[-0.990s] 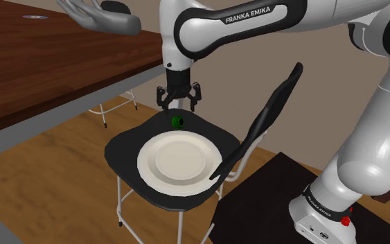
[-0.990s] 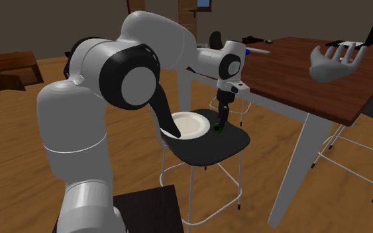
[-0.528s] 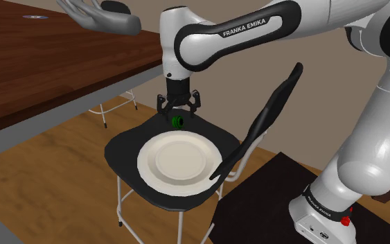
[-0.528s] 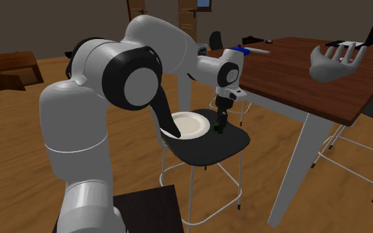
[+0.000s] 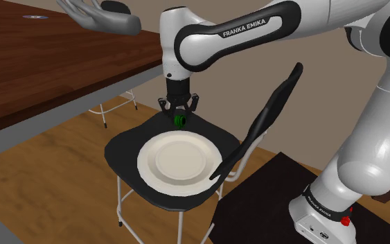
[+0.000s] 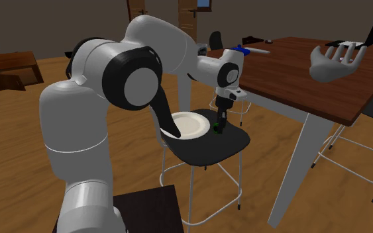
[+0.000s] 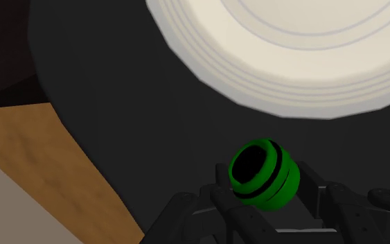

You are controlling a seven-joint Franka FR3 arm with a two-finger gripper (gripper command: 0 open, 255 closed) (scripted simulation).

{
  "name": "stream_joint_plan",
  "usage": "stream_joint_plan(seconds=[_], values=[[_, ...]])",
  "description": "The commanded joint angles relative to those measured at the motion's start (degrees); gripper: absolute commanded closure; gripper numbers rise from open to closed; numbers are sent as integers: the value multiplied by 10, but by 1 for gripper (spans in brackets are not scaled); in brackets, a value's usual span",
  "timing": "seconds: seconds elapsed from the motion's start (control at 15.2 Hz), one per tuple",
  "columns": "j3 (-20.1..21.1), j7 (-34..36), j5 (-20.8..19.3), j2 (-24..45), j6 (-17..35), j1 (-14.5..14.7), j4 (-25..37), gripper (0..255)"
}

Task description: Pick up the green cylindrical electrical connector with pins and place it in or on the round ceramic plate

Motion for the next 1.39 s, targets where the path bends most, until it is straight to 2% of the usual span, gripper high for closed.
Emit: stream_joint_plan(seconds=[0.0,0.4,1.32], values=[[0,0,0,0,0,0,0,255],[0,0,0,0,0,0,0,255],[2,-7,11,-21,-103,-1,85,255]])
